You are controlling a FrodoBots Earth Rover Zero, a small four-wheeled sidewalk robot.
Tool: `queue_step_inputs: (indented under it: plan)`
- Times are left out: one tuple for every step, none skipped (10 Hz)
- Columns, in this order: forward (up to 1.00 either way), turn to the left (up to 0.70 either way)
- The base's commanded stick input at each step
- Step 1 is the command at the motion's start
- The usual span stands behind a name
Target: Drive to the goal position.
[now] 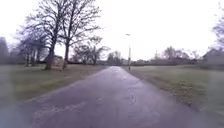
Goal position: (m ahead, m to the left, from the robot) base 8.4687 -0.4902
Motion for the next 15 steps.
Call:
queue_step_inputs:
  plan:
    - [1.0, 0.0]
    - [1.0, 0.0]
    - [1.0, 0.0]
    - [1.0, -0.16]
    - [1.0, -0.4]
    - [1.0, -0.4]
    - [1.0, -0.29]
    - [1.0, -0.14]
    - [1.0, 0.0]
    - [1.0, 0.0]
    - [1.0, 0.0]
    - [1.0, 0.0]
    - [1.0, 0.0]
    - [1.0, 0.0]
    - [1.0, 0.0]
